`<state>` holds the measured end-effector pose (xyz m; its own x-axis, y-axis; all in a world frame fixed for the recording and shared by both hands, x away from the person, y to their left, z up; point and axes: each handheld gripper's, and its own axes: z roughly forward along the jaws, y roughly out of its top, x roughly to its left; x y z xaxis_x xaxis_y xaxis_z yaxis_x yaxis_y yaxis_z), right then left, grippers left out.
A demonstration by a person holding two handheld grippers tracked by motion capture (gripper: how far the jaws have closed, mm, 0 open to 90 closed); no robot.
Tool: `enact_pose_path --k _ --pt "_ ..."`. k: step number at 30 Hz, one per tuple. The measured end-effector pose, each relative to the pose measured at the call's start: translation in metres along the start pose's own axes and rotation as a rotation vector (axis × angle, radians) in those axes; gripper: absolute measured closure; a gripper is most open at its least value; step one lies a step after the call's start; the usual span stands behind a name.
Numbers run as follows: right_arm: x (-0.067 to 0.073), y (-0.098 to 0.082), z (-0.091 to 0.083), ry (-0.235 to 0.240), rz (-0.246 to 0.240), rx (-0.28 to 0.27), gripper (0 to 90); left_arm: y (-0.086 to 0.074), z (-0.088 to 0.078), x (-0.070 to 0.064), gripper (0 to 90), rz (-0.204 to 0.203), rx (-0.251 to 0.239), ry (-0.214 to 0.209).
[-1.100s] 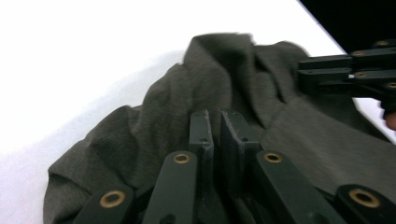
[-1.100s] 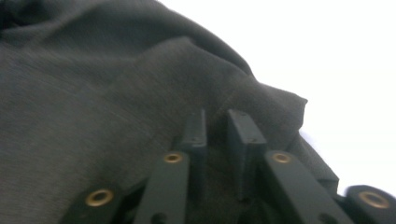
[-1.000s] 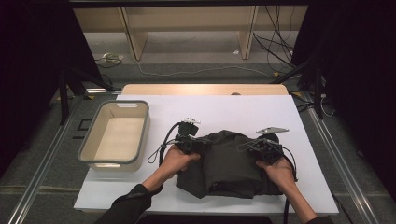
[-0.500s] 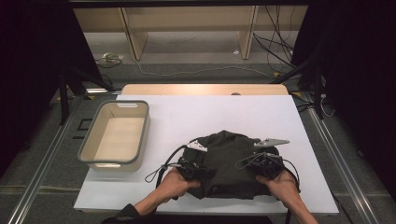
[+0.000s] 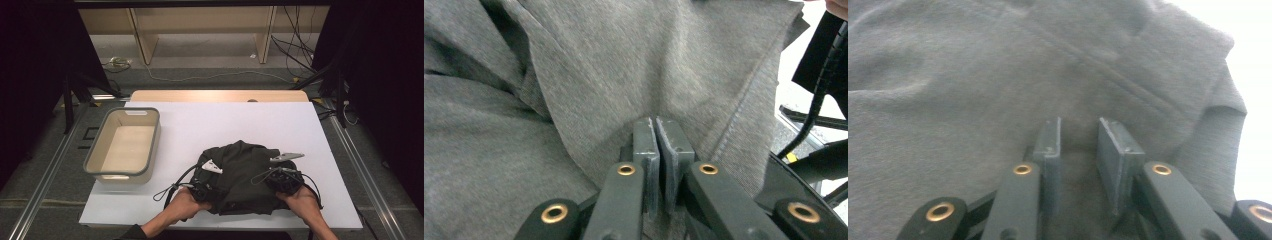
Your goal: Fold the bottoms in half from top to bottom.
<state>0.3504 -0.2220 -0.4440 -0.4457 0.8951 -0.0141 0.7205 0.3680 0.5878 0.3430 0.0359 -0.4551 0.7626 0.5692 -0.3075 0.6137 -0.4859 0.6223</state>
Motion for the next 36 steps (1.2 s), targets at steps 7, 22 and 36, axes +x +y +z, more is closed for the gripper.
enact_pose_path --k 7,22,36 --pt "-0.006 0.001 -0.01 0.024 0.035 -0.042 51.6 -0.006 -0.003 0.0 81.5 0.005 0.014 -0.014" --pt "-0.035 -0.004 -0.032 0.046 0.132 -0.159 36.5 0.0 -0.026 0.009 38.2 -0.026 -0.064 -0.033" --pt "-0.054 -0.01 -0.029 0.075 0.211 -0.123 20.2 0.003 -0.056 0.053 24.4 -0.178 -0.166 0.095"
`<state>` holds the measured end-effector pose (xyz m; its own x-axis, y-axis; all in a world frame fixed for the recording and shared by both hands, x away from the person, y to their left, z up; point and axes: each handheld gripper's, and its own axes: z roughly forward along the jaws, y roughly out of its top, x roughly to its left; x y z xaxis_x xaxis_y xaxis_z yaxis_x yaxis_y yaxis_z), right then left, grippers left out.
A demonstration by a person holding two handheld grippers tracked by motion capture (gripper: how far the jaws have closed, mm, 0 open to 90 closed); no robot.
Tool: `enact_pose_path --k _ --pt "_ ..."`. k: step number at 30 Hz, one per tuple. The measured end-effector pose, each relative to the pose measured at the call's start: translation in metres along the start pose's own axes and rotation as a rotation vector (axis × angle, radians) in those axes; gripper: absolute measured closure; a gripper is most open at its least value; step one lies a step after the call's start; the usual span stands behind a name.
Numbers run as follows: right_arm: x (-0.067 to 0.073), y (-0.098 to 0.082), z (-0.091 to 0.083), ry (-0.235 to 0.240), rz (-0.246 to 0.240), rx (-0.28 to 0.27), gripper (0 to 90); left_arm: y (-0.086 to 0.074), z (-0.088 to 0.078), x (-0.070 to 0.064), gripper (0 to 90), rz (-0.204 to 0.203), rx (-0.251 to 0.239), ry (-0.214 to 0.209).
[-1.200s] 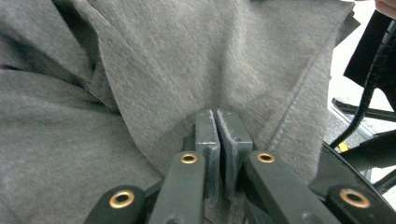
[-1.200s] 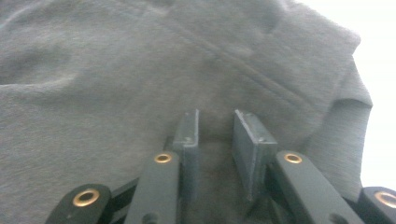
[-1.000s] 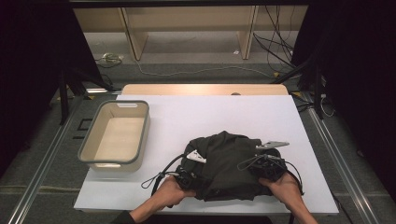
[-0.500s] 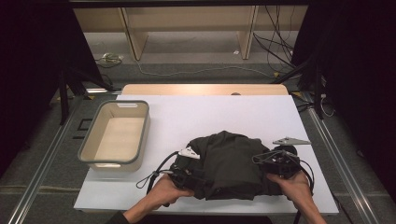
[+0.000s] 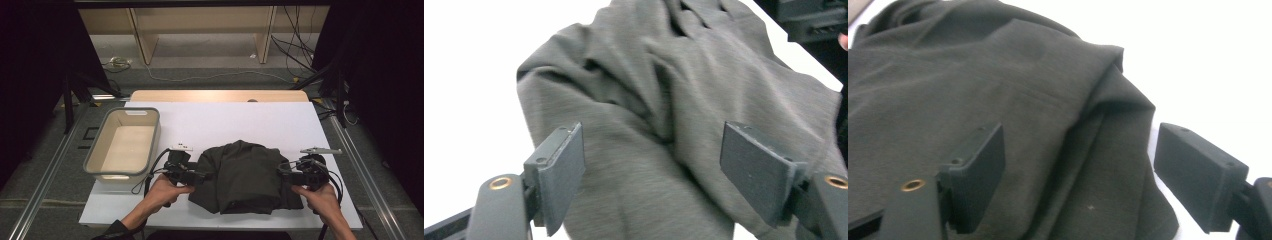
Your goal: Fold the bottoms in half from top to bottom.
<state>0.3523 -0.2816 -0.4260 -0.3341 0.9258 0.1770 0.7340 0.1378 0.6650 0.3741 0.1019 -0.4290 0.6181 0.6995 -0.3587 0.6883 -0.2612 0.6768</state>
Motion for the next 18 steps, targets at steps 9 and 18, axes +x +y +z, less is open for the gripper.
enact_pose_path --k 9,18 --pt "-0.01 -0.002 0.009 0.014 0.024 0.047 15.3 -0.004 0.007 0.021 19.6 -0.09 0.038 0.055" --pt "-0.014 -0.004 0.022 0.028 0.027 0.113 9.0 -0.009 0.022 0.035 16.7 -0.168 0.092 0.054"
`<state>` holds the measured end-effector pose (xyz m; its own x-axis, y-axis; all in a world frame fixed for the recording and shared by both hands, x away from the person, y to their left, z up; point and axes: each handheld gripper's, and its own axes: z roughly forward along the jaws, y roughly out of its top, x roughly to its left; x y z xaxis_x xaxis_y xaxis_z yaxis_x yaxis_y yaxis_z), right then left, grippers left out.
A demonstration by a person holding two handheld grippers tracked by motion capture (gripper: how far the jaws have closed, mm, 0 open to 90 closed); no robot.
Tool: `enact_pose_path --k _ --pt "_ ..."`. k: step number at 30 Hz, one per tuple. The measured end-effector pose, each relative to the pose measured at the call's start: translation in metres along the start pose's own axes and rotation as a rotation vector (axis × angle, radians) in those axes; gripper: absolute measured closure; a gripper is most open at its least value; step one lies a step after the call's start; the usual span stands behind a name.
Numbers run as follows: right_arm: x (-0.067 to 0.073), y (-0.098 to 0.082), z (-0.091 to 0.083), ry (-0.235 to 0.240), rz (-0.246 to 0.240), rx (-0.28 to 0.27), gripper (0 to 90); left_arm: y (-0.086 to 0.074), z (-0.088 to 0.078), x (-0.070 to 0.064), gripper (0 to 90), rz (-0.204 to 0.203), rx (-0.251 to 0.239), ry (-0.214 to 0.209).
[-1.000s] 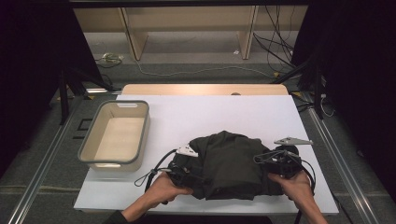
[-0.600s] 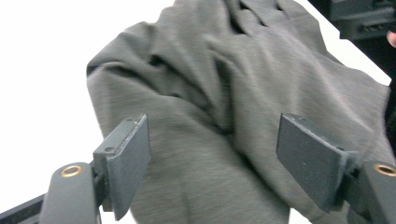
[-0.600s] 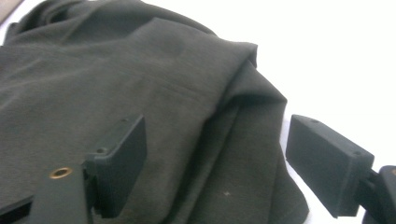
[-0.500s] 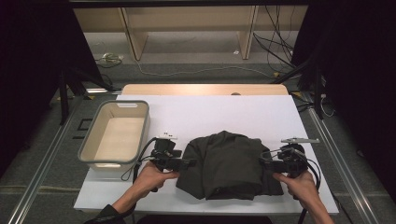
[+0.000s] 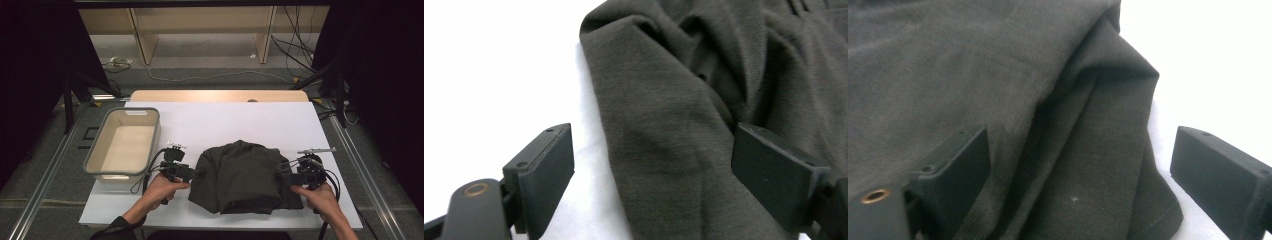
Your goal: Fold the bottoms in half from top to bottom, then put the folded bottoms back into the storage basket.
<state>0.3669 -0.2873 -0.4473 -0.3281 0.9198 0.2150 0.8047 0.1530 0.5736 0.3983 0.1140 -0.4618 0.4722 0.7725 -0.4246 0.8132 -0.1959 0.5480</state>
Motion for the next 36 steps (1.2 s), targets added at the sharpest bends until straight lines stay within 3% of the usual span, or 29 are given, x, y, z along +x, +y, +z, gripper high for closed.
enact_pose_path --k 15,16,19,26,28,31,36 --pt "-0.004 0.003 0.013 0.017 -0.001 0.038 3.1 -0.001 0.018 -0.003 14.7 -0.019 0.052 0.024" --pt "-0.004 0.003 0.014 0.016 -0.003 0.045 3.0 -0.003 0.021 -0.005 14.4 -0.004 0.077 0.026" --pt "-0.003 0.004 0.019 0.017 -0.014 0.073 1.9 -0.004 0.026 -0.01 9.9 0.022 0.091 0.025" --pt "-0.004 0.007 0.026 0.006 -0.025 0.101 0.0 -0.005 0.03 -0.017 8.0 0.036 0.093 0.034" --pt "-0.005 0.008 0.028 0.007 -0.03 0.104 0.0 -0.005 0.031 -0.018 8.6 0.045 0.092 0.005" --pt "-0.007 0.01 0.031 0.004 -0.035 0.114 0.0 -0.005 0.033 -0.022 11.6 0.068 0.093 0.012" --pt "-0.009 0.011 0.037 0.019 -0.026 0.149 0.0 -0.005 0.033 -0.022 18.6 0.049 0.084 -0.004"
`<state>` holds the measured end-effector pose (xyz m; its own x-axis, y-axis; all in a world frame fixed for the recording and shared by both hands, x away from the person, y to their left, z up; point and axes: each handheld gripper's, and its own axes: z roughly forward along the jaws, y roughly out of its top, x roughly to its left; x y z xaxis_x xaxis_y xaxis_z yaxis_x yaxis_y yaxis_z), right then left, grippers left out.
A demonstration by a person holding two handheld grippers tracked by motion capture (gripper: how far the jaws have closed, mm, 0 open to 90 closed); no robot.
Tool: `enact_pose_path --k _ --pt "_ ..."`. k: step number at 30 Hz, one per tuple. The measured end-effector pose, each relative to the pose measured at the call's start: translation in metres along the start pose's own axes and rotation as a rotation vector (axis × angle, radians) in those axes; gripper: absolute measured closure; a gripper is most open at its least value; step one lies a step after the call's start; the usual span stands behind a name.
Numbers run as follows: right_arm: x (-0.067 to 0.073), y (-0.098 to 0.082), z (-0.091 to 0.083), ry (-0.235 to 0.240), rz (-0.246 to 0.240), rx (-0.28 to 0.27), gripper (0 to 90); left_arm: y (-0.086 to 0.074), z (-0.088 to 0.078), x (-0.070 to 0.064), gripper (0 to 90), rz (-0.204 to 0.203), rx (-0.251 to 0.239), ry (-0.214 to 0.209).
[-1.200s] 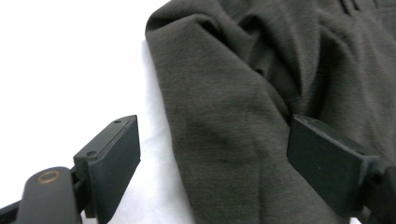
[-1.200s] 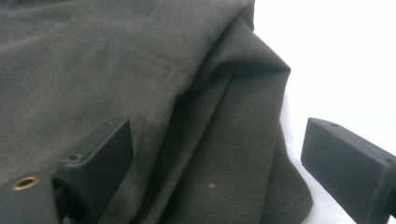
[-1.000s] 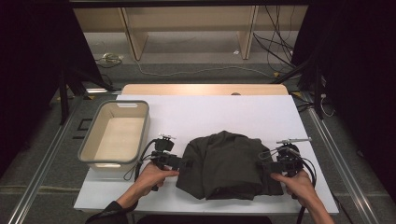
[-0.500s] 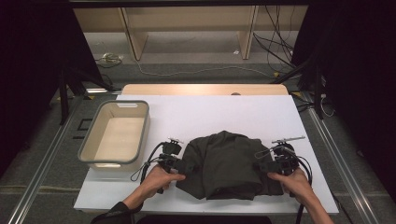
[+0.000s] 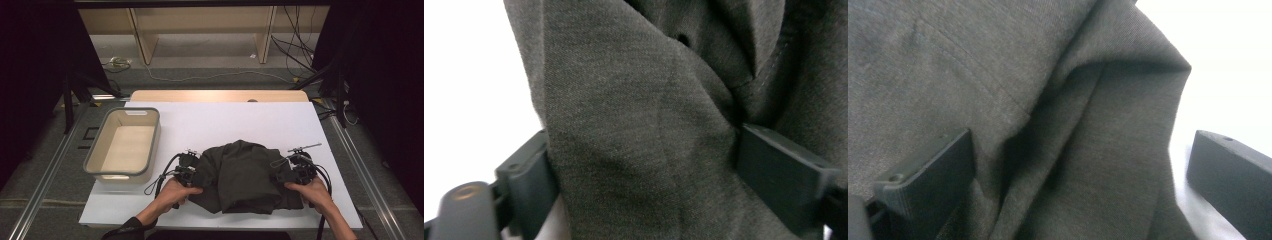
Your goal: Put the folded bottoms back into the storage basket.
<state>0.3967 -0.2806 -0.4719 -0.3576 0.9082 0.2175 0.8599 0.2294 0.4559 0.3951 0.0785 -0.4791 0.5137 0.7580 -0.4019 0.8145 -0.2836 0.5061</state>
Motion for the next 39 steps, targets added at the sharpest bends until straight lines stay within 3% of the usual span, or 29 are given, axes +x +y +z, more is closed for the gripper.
enact_pose_path --k 5,7,8,9,10,11,17,24,30,39 --pt "0.002 0.001 -0.001 0.003 0.014 0.022 5.3 0.0 -0.002 0.0 27.4 0.0 -0.005 -0.014" --pt "0.004 0.001 -0.003 0.029 0.007 0.022 18.1 0.0 -0.003 -0.001 33.7 0.002 -0.007 -0.032" --pt "0.004 0.001 -0.003 0.029 0.007 0.022 18.1 0.0 -0.003 -0.001 37.1 0.002 -0.007 -0.032" --pt "0.006 0.0 -0.005 0.078 0.02 0.02 36.0 0.0 -0.002 -0.002 41.6 -0.007 -0.011 -0.037" --pt "0.007 -0.001 -0.005 0.114 0.027 0.022 44.7 0.001 -0.002 -0.002 44.8 -0.009 -0.01 -0.036" --pt "0.008 -0.002 -0.004 0.137 0.043 0.021 46.3 0.001 -0.002 -0.001 47.7 -0.011 -0.008 -0.037" --pt "0.014 -0.003 -0.006 0.15 0.041 -0.009 70.1 0.002 -0.007 -0.003 69.9 -0.026 -0.025 -0.071" --pt "0.018 -0.004 -0.015 0.173 0.044 -0.064 76.0 0.006 -0.02 -0.007 77.5 -0.005 -0.048 -0.099" --pt "0.026 -0.001 -0.029 0.212 0.05 -0.134 77.3 0.009 -0.037 -0.01 78.4 0.005 -0.075 -0.132" --pt "0.035 0.003 -0.039 0.271 0.074 -0.193 77.7 0.015 -0.059 -0.006 78.6 0.008 -0.106 -0.157"
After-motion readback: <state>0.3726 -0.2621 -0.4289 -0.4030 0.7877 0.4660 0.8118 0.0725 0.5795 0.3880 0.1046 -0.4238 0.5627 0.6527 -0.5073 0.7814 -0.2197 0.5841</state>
